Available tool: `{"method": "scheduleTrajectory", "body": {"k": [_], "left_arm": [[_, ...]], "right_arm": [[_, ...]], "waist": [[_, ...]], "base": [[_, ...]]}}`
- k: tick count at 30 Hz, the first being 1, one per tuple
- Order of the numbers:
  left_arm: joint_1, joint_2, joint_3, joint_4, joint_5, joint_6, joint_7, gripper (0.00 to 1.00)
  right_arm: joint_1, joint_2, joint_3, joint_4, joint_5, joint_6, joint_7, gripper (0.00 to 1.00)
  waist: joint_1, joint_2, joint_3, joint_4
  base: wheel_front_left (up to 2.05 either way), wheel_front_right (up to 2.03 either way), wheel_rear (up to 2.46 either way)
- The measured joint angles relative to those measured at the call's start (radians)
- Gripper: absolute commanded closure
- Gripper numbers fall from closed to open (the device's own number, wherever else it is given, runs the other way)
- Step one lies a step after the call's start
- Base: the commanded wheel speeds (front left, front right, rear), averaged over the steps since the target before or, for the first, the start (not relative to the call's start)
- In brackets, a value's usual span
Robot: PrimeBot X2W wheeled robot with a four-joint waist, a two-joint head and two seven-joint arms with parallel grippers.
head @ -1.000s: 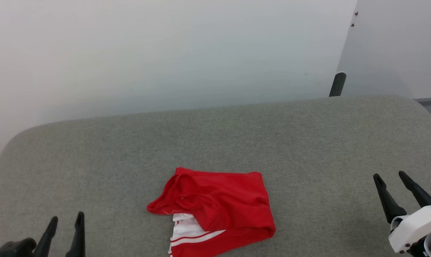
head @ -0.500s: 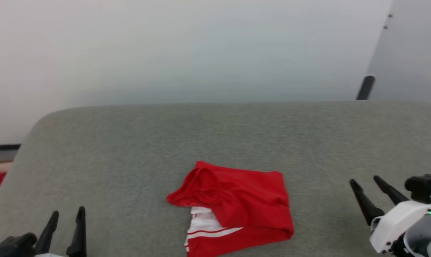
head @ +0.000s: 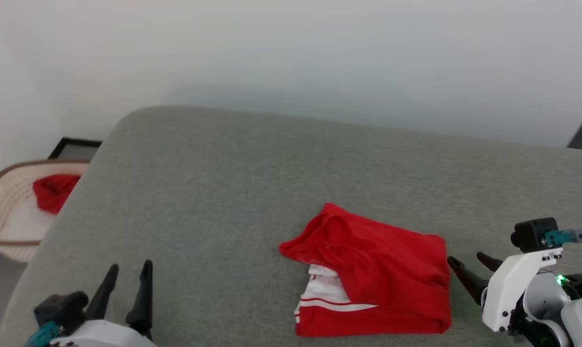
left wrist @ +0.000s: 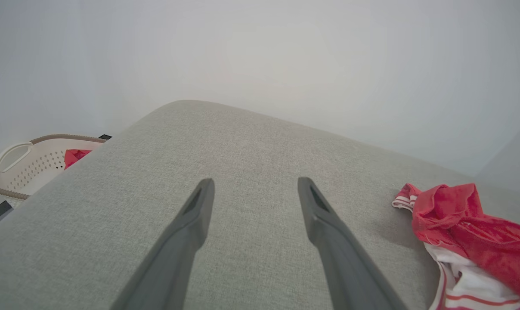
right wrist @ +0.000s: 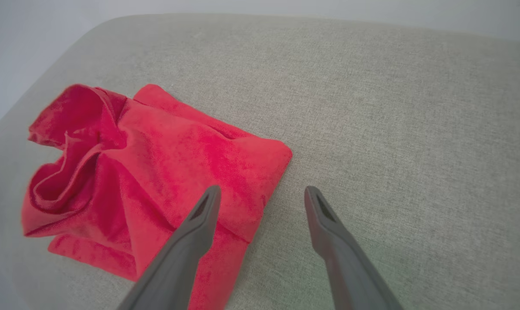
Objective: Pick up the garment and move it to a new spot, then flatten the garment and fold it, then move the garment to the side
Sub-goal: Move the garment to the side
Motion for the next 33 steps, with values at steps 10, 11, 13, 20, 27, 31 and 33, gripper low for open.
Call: {"method": "scheduleTrajectory", "body": {"k": [10, 11, 13, 20, 27, 31, 33], "left_arm": [[-0.065, -0.040, -0.024, 0.046, 0.000, -0.023, -0.010, 0.00], [-0.071, -0.044, -0.025, 0.049, 0.000, -0.025, -0.010, 0.00], [-0.082, -0.051, -0.026, 0.058, 0.000, -0.028, -0.013, 0.00], [-0.110, -0.070, -0.023, 0.082, 0.002, -0.044, -0.018, 0.00], [-0.113, -0.082, -0.009, 0.099, 0.008, -0.053, -0.021, 0.00], [-0.113, -0.082, 0.000, 0.103, 0.012, -0.054, -0.022, 0.00], [-0.114, -0.082, 0.002, 0.103, 0.017, -0.057, -0.022, 0.00]], "right_arm": [[-0.046, 0.022, -0.072, 0.036, -0.033, 0.000, 0.257, 0.00], [-0.048, 0.027, -0.079, 0.035, -0.035, 0.000, 0.275, 0.00], [-0.054, 0.045, -0.098, 0.039, -0.046, 0.000, 0.311, 0.00], [-0.095, 0.081, -0.149, 0.052, -0.065, 0.000, 0.418, 0.02], [-0.118, 0.100, -0.166, 0.043, -0.064, -0.001, 0.486, 1.00], [-0.124, 0.100, -0.166, 0.025, -0.074, 0.000, 0.497, 1.00], [-0.126, 0.099, -0.163, 0.016, -0.077, 0.000, 0.499, 1.00]], "waist": [[0.0001, 0.0000, 0.091, 0.079], [0.0000, 0.0000, 0.100, 0.085], [0.0000, 0.0000, 0.118, 0.095], [0.0000, 0.0000, 0.173, 0.120], [0.0000, 0.0000, 0.194, 0.126], [0.0000, 0.0000, 0.191, 0.113], [0.0000, 0.0000, 0.188, 0.104]], "base": [[0.00, 0.00, 0.00], [0.00, 0.00, 0.00], [0.00, 0.00, 0.00], [0.00, 0.00, 0.00], [0.00, 0.00, 0.00], [0.00, 0.00, 0.00], [0.00, 0.00, 0.00]]}}
